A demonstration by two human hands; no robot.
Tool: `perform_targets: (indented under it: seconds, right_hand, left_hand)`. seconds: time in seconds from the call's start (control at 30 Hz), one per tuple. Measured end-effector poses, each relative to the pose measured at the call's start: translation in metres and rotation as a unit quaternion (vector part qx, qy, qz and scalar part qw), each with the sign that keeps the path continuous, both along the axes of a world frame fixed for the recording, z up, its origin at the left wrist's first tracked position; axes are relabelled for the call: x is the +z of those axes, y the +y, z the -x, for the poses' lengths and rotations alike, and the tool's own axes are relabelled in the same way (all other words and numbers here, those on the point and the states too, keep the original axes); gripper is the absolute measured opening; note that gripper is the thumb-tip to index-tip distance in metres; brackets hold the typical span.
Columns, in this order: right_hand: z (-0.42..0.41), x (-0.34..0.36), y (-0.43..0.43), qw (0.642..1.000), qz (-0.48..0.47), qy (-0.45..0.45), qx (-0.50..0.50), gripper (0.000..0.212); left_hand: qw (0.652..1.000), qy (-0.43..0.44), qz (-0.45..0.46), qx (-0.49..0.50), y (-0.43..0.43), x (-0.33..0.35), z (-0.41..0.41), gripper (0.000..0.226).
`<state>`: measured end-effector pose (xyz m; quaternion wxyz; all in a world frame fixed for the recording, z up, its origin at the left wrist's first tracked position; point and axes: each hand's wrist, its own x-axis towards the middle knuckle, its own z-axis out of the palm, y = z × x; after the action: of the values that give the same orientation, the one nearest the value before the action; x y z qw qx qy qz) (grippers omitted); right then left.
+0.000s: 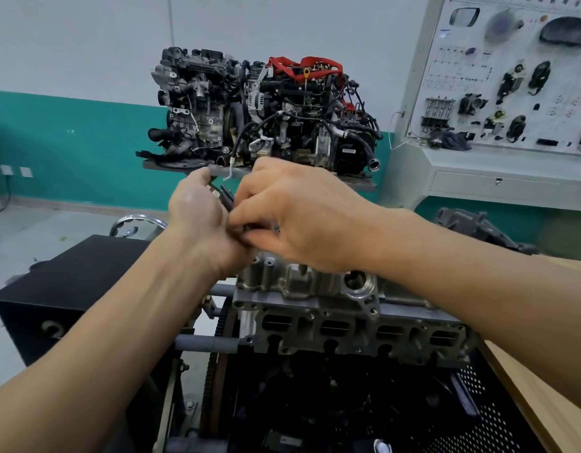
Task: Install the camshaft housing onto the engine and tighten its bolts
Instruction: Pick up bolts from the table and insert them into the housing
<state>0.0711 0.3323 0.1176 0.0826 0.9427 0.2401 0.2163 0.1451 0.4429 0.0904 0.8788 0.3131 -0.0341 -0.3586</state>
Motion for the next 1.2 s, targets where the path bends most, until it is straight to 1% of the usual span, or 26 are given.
perform_targets:
  seconds: [0.1, 0.23, 0.33, 0.43, 0.47, 0.53, 0.6, 0.63, 0.7, 0.77, 0.8, 0.83, 0.87, 0.9, 0.97, 1.0, 1.07, 1.13, 1.2]
  right_hand:
    - [-0.008, 0.001, 0.007, 0.999, 0.029, 0.029, 0.004, 0.023]
    - [-0.011, 0.011, 0.009, 0.998, 0.017, 0.053, 0.009, 0.020]
    - [-0.012, 0.012, 0.010, 0.999, 0.013, 0.040, -0.006, 0.020]
    - [-0.018, 0.007, 0.009, 1.000, 0.006, 0.022, -0.017, 0.021]
    - [-0.019, 0.005, 0.007, 1.000, 0.005, 0.018, -0.017, 0.022]
    - [-0.022, 0.002, 0.004, 1.000, -0.017, 0.009, -0.006, 0.021]
    - [-0.021, 0.001, 0.004, 0.995, -0.098, -0.009, 0.012, 0.016]
    - [-0.020, 0.002, 0.004, 0.986, -0.163, -0.014, 0.022, 0.013]
    - [-0.018, 0.008, 0.002, 0.949, -0.313, 0.001, 0.039, 0.008]
    - [-0.016, 0.017, -0.008, 0.898, -0.434, 0.058, 0.036, 0.011]
    - [-0.015, 0.020, -0.014, 0.874, -0.473, 0.109, 0.022, 0.013]
    - [-0.014, 0.021, -0.020, 0.853, -0.494, 0.169, 0.000, 0.013]
    - [-0.014, 0.020, -0.024, 0.841, -0.493, 0.222, -0.024, 0.013]
    - [-0.015, 0.018, -0.027, 0.840, -0.475, 0.257, -0.044, 0.013]
    - [-0.018, 0.013, -0.029, 0.848, -0.450, 0.271, -0.068, 0.014]
    - [-0.019, 0.012, -0.030, 0.846, -0.457, 0.266, -0.070, 0.015]
    - [-0.019, 0.014, -0.031, 0.833, -0.482, 0.264, -0.064, 0.016]
    - [-0.019, 0.015, -0.031, 0.821, -0.489, 0.289, -0.063, 0.017]
    - [-0.020, 0.010, -0.030, 0.809, -0.486, 0.322, -0.071, 0.016]
  left_hand:
    - [1.000, 0.000, 0.007, 0.009, 0.006, 0.003, 0.001, 0.067]
    - [0.999, 0.009, 0.040, 0.005, 0.012, 0.002, -0.003, 0.066]
    - [0.998, 0.004, 0.059, 0.004, 0.013, 0.001, -0.007, 0.066]
    - [0.998, -0.008, 0.066, 0.000, 0.013, 0.002, -0.007, 0.052]
    - [0.998, -0.012, 0.064, -0.003, 0.013, 0.002, -0.005, 0.053]
    - [0.997, -0.011, 0.070, -0.003, 0.012, 0.001, -0.005, 0.056]
    - [0.997, -0.003, 0.075, -0.007, 0.011, -0.002, -0.007, 0.058]
    - [0.999, -0.001, 0.054, -0.005, 0.010, -0.004, -0.008, 0.058]
    - [1.000, 0.007, 0.011, 0.009, 0.009, -0.009, -0.014, 0.050]
    - [0.999, 0.027, 0.013, 0.017, 0.013, -0.012, -0.018, 0.049]
    - [0.999, 0.027, 0.018, 0.019, 0.015, -0.013, -0.019, 0.049]
    - [0.999, 0.025, 0.022, 0.022, 0.018, -0.014, -0.020, 0.049]
    - [0.999, 0.024, 0.024, 0.028, 0.019, -0.016, -0.022, 0.049]
    - [0.999, 0.025, 0.024, 0.035, 0.020, -0.017, -0.024, 0.049]
    - [0.998, 0.026, 0.024, 0.049, 0.021, -0.021, -0.027, 0.050]
    - [0.998, 0.023, 0.022, 0.057, 0.021, -0.023, -0.028, 0.050]
    - [0.997, 0.013, 0.019, 0.071, 0.022, -0.026, -0.030, 0.052]
    - [0.997, -0.001, 0.015, 0.072, 0.025, -0.029, -0.034, 0.055]
    - [0.998, -0.029, 0.010, 0.049, 0.029, -0.030, -0.037, 0.062]
